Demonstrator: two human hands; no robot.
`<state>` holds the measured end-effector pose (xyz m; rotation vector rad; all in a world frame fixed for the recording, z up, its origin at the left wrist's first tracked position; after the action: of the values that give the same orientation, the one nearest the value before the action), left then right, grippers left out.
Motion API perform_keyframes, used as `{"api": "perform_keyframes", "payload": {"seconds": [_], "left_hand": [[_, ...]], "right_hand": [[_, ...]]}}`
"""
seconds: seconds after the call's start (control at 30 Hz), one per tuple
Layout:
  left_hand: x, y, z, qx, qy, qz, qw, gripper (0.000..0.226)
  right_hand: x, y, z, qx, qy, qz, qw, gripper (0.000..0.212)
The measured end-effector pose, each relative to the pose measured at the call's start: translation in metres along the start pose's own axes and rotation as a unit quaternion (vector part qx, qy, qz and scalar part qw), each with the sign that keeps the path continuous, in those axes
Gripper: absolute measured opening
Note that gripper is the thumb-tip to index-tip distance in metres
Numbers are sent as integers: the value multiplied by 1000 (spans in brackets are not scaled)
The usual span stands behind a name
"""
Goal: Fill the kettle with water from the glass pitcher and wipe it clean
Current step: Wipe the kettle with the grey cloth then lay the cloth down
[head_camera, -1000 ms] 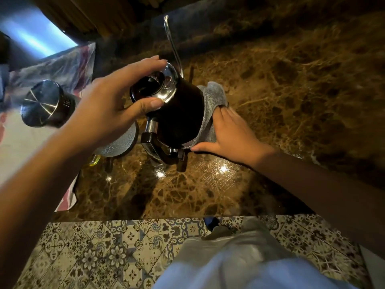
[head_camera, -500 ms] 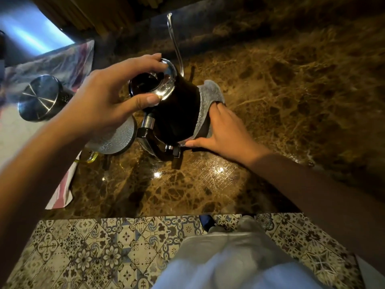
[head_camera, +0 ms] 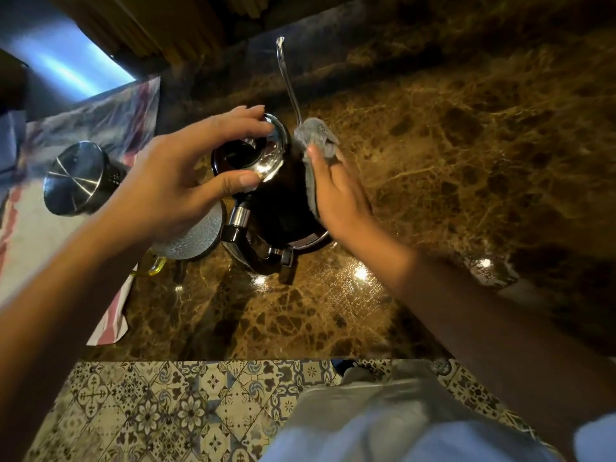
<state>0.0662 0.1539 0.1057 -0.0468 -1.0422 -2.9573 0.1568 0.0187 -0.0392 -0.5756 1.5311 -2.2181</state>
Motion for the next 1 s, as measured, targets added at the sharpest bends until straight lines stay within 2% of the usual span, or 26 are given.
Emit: {"api": "perform_keyframes", "payload": {"seconds": [0.07,0.13,0.3,0.37,0.53,0.67,0.77,0.9,1.0], "left_hand": [[0,1,-1,2,6,3,1000,56],[0,1,-1,7,9,1,1000,56],[1,-1,0,10,9,10,1000,65],[1,-3,1,6,14,17,1000,69],[1,-5,1,21,20,15,999,63],[2,-4,0,34,21,18,999,61],[1,-6,1,35,17,14,999,61],[2,-5,1,36,28,8,999,62],[2,-5,-1,49,33,8,998,61]], "right_hand": [[33,0,-10,25,77,1,997,73],[55,-6,-20,67,121,8,990,65],[28,-30,-12,46,183,129,973,57],[8,-42,-5,11,169,126,977,63],[-43,-31,5,8,51,55,997,55],[-57,-13,10,-3,-19,21,1000,37],[-51,-9,20,-22,-11,15,1000,27],[-29,-14,46,-137,63,-41,988,33],[-3,-30,59,-214,84,-28,973,26]]}}
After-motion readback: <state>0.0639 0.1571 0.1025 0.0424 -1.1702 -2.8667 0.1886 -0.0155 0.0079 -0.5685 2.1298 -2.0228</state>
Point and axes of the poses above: each hand's wrist, its own x-axis away from the middle knuckle, its own z-axis out of the back of the hand, y = z × x, the point moved 4 cm from there along -x, towards the middle knuckle, and after that the axes turned 11 degrees about x, right-handed, at the moved point
